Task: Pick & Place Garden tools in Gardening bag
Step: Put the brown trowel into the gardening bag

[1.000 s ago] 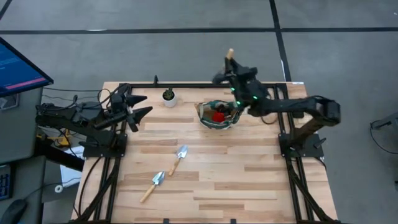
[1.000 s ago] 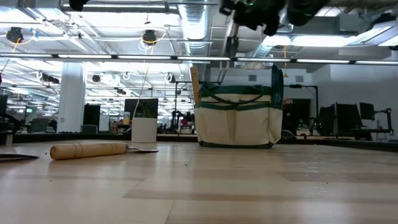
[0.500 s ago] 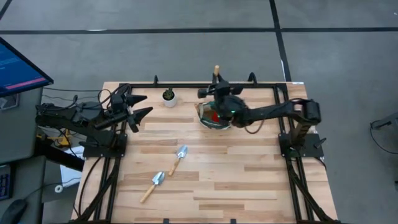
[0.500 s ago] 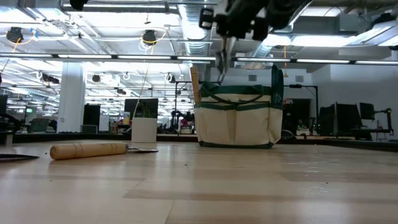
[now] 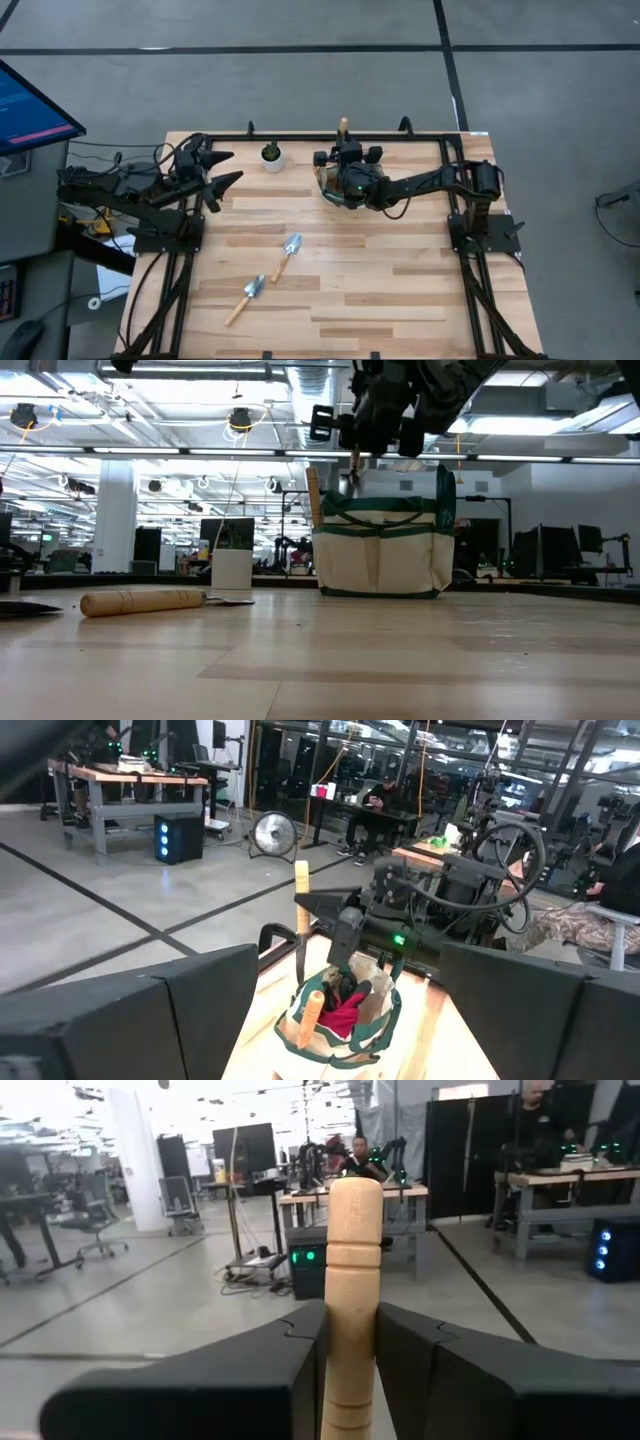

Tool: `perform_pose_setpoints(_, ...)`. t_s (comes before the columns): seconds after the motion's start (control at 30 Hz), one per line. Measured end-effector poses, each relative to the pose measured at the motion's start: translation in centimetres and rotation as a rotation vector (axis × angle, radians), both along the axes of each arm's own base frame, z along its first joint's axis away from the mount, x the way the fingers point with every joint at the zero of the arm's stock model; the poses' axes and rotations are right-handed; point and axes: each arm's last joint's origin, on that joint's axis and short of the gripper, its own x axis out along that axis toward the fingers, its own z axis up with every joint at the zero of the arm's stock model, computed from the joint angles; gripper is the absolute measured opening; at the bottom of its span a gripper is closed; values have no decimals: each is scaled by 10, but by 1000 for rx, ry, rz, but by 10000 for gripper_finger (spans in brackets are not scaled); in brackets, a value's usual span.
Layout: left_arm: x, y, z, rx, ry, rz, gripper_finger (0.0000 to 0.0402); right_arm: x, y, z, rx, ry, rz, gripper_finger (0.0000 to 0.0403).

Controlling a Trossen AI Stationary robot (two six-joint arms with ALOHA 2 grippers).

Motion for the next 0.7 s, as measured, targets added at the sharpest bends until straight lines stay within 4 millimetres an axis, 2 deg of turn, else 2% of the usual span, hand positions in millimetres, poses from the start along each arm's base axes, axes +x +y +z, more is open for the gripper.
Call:
perform_pose_setpoints(0.3, 0, 0, 0, 3, 1, 0, 301, 0, -10, -16, 33, 95, 22, 51)
perform_pose_setpoints(0.43, 0, 0, 0, 4, 1, 0, 301, 0, -10, -20, 50, 75, 49, 51)
perform_pose_setpoints(0.57, 0, 0, 0, 4, 1, 0, 301, 6, -10, -40, 66, 75, 47, 51)
perform_pose_setpoints(0.7, 0, 0, 0, 32, 16, -1, 301, 9, -10, -46, 69, 60, 42, 51)
